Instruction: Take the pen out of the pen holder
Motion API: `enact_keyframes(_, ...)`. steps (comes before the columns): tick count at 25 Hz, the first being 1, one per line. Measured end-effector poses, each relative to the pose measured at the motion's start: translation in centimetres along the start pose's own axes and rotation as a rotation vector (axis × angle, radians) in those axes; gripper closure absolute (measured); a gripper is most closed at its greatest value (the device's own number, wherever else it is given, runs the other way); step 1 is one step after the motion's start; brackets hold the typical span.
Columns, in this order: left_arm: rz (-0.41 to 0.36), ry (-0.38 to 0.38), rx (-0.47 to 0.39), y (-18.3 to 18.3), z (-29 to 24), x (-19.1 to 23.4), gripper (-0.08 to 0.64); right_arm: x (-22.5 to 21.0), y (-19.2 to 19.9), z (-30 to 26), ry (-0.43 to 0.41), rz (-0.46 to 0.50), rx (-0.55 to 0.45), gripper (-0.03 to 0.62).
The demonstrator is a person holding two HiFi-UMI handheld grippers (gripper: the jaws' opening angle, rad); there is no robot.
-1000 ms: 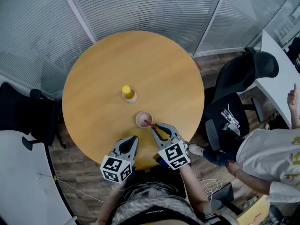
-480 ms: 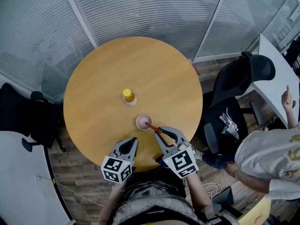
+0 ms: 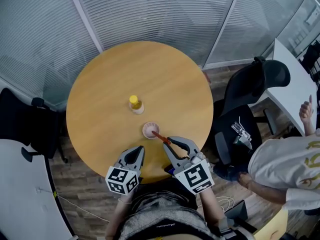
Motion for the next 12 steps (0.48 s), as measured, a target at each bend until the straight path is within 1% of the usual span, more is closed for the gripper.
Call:
enact_keyframes(5,0.005,0.001,-0.017,-0.12,0.38,-0.2,0.555,0.21,-0.2,0.22,-0.011,0.006,-0.004,0.523)
enact_keyframes(12,0.002,0.01,-0.007,-0.17,0.49,-0.25,0.555,0.42,-0.41,-0.14,-0.02,0.017,0.005,0.523)
Point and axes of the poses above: the fingertips, and each gripper's own axes: z backward along the fingers, x to its left, y out of its underside, the point moved 9 cm from there along z, backward along the fingers, and after that the axes turned 3 degrees about x, right-handed, at the moved point
